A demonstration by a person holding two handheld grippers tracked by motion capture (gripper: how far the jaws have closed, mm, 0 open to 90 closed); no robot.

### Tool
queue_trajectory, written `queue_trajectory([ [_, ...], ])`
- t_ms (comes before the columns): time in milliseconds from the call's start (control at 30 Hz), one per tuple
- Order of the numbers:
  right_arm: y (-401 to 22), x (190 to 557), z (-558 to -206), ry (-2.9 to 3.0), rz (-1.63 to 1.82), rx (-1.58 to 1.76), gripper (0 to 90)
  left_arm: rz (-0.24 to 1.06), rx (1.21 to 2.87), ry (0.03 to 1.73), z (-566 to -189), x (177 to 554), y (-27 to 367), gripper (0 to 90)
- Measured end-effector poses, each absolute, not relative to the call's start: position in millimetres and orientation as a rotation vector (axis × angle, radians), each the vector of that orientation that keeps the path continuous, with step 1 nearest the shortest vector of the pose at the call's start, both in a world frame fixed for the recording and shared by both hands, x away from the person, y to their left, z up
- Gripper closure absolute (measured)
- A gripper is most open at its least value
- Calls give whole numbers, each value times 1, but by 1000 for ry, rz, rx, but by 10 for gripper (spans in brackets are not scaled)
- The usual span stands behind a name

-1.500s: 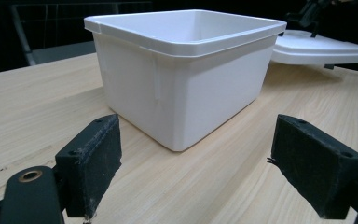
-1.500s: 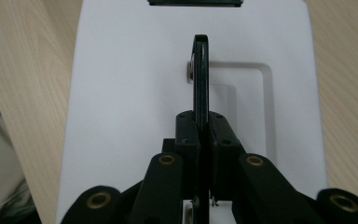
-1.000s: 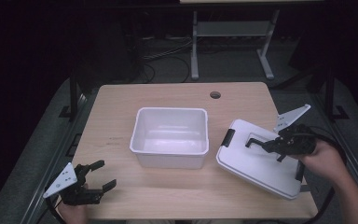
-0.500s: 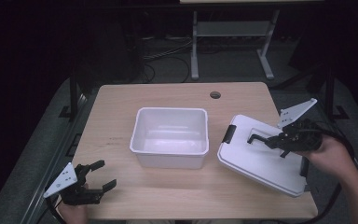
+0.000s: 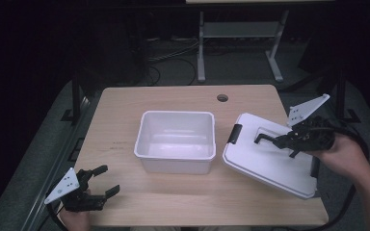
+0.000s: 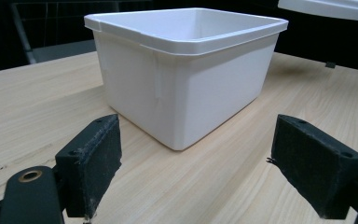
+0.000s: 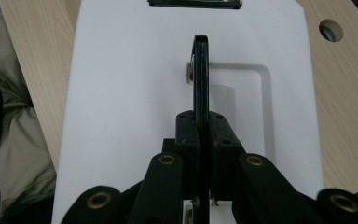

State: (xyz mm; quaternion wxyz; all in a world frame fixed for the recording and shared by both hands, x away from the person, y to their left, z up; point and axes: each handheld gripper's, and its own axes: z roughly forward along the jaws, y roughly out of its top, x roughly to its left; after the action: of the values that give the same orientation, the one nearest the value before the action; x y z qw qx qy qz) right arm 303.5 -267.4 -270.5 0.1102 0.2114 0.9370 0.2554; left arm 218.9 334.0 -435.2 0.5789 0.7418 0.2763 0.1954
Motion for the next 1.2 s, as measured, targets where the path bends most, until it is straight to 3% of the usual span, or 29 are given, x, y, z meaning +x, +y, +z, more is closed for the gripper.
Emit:
queue_trajectory([
  [1200, -215, 321, -240, 2786, 800, 464, 840, 455, 1733, 642, -435, 219, 336, 157],
])
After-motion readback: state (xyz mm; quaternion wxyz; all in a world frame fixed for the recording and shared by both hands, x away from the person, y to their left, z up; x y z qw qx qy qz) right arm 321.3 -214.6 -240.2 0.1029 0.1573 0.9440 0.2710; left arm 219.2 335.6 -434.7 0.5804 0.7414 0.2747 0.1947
